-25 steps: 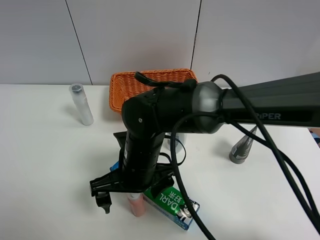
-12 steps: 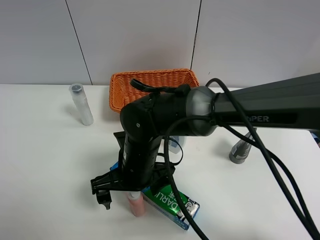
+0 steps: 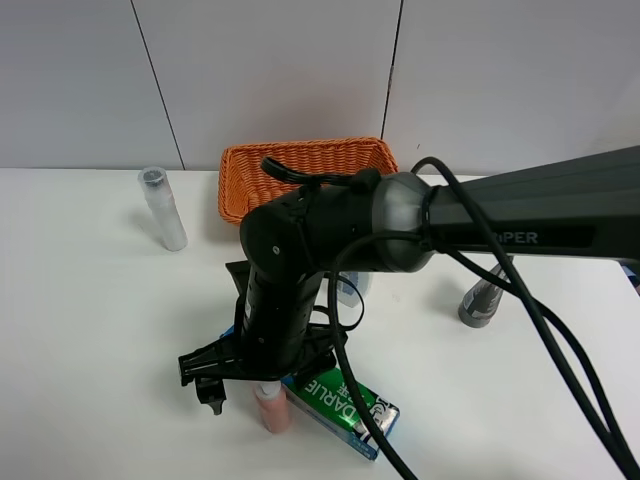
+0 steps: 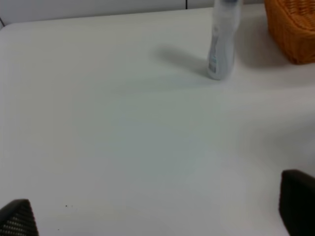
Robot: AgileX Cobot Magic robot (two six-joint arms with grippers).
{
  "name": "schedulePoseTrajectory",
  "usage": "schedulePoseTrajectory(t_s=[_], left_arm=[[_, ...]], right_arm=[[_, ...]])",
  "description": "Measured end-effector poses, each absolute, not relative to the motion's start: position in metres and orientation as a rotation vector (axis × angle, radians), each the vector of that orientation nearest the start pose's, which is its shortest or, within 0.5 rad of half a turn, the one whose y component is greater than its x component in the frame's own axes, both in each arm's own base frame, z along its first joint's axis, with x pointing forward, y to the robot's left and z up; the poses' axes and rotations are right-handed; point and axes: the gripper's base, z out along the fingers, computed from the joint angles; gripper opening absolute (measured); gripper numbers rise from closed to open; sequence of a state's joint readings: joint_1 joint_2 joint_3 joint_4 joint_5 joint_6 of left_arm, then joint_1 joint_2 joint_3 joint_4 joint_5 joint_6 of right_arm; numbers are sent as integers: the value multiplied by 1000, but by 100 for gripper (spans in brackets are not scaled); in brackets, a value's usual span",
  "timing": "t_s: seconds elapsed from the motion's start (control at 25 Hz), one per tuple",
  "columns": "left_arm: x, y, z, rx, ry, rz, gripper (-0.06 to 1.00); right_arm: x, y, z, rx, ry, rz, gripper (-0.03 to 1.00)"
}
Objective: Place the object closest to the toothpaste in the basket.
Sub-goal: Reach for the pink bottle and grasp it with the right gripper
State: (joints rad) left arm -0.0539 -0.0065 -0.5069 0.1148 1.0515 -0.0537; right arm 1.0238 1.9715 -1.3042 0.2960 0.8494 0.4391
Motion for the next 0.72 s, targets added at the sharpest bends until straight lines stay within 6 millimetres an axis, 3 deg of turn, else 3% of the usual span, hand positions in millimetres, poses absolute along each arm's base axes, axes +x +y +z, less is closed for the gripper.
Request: schedulePoseTrajectory(t_s=[0.72], left_arm=[[-6,9,280,-5,2017,68,99]], right_arm=[[179,333,158,-632,3148,370,78]])
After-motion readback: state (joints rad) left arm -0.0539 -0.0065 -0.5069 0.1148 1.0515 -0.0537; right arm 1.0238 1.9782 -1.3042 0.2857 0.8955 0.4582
